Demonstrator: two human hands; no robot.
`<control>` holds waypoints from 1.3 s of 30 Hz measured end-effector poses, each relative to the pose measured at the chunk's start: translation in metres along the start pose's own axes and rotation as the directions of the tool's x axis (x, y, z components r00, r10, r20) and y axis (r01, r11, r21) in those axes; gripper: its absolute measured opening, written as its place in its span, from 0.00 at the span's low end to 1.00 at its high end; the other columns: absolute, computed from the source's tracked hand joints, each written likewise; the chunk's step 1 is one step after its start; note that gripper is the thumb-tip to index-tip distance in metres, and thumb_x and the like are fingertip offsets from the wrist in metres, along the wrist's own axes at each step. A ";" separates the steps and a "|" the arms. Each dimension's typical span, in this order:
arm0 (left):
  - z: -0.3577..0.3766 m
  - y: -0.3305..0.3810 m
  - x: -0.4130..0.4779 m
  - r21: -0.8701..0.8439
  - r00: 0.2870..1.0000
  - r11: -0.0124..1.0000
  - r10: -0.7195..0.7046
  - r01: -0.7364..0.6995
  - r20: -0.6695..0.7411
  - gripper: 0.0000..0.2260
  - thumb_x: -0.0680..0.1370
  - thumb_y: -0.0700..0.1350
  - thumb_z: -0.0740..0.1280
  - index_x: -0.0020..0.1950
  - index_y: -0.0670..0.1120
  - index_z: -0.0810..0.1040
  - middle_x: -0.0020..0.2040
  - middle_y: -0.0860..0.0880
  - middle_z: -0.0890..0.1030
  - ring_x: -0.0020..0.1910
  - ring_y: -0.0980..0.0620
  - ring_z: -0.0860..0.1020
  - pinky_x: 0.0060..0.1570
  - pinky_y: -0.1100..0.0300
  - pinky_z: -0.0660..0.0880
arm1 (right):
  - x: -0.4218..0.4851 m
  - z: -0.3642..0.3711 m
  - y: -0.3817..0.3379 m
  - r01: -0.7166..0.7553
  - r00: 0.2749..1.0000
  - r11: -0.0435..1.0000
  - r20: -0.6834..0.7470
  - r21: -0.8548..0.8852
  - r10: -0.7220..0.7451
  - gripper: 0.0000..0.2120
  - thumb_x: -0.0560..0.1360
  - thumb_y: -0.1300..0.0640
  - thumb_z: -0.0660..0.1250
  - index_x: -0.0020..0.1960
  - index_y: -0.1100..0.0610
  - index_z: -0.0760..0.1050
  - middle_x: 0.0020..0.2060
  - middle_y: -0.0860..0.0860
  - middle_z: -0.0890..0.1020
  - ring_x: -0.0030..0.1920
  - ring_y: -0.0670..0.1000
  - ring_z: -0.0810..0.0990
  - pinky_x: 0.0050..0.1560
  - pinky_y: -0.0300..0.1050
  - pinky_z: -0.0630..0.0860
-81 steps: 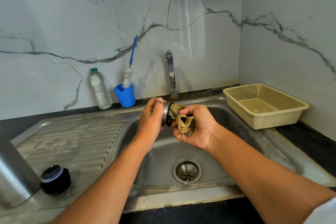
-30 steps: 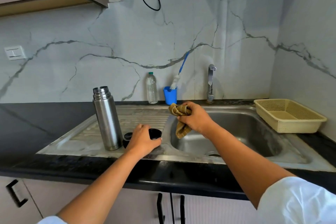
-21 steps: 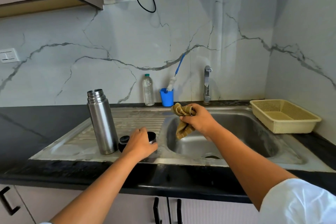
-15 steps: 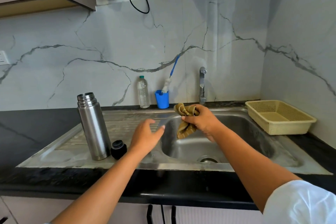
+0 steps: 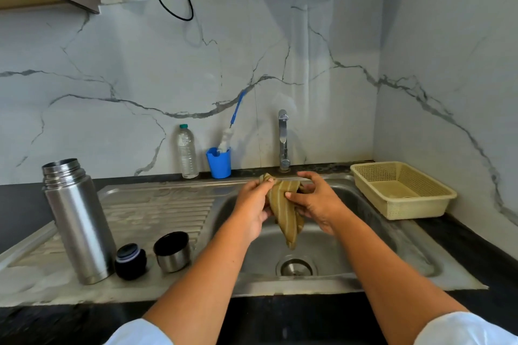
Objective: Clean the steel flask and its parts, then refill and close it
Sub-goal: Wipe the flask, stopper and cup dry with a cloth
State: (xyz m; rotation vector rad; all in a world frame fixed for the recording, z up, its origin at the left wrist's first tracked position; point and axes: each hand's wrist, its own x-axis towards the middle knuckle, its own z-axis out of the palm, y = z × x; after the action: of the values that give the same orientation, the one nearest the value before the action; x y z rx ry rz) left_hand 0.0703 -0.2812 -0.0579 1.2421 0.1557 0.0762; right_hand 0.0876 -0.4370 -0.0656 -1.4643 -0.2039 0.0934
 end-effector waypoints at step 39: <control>-0.012 -0.013 0.032 0.507 0.950 0.805 0.293 -0.308 0.112 0.11 0.76 0.38 0.76 0.57 0.48 0.82 0.50 0.49 0.86 0.52 0.51 0.83 0.50 0.61 0.77 | 0.021 -0.031 -0.002 0.073 0.950 0.905 -0.246 -0.419 -0.191 0.09 0.75 0.56 0.75 0.53 0.45 0.80 0.49 0.45 0.84 0.53 0.47 0.82 0.55 0.46 0.81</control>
State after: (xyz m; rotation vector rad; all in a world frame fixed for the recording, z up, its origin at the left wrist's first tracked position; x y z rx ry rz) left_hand 0.0993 -0.2696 -0.0761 1.8070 -0.0565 0.3102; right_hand 0.1134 -0.4633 -0.0645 -1.8532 -0.0915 -0.2867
